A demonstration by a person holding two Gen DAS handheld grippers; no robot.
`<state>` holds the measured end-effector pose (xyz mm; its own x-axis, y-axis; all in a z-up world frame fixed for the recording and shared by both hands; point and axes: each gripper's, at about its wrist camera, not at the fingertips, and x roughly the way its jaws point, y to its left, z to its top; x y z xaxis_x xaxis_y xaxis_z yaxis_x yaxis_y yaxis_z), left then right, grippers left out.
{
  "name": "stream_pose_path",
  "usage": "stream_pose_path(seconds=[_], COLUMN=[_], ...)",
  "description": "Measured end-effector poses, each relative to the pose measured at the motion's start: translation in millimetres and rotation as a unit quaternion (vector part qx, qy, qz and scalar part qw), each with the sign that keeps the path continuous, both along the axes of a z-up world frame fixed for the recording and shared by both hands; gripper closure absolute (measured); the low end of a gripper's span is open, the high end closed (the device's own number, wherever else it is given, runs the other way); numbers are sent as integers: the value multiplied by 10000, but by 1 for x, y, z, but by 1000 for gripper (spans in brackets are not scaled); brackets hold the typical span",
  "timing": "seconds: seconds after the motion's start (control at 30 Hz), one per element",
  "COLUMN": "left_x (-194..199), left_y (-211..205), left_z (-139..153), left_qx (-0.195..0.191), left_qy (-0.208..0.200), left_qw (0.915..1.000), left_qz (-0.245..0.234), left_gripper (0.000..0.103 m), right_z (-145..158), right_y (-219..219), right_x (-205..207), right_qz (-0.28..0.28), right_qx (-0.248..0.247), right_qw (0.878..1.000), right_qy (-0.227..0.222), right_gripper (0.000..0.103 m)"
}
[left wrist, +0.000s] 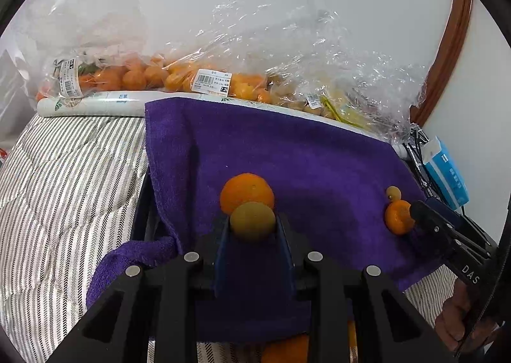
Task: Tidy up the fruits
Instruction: 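Open the left tool to drop the lime onto the towel, then lift both open tools back away from the towel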
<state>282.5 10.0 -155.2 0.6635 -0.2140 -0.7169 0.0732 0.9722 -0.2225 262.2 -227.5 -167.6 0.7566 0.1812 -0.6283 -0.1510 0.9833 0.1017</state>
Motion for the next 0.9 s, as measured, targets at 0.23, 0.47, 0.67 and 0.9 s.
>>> stream_pose_path(seconds=[0.23,0.47,0.67,0.9], left_x=[-2,-10,-11,-16], left_y=[3,2,4,3], left_z=[8,21,25,35], left_qx=[-46,-32,-116,-102], left_qy=[-47,-299,-313,-487], left_qw=[9999,9995,9994,9987], left_qz=[85,101,97,114], left_gripper=[66,57,57,57], right_z=[14,24,37,37], right_y=[-4,-1,-5,-1], right_x=[-12,-16,-29,-49], right_qz=[-5,98,210,102], right_qx=[231,228,592,667], right_qw=[9992,9991,9979,9976], right_qy=[-337,-352,-177,147], right_gripper=[48,48,48,48])
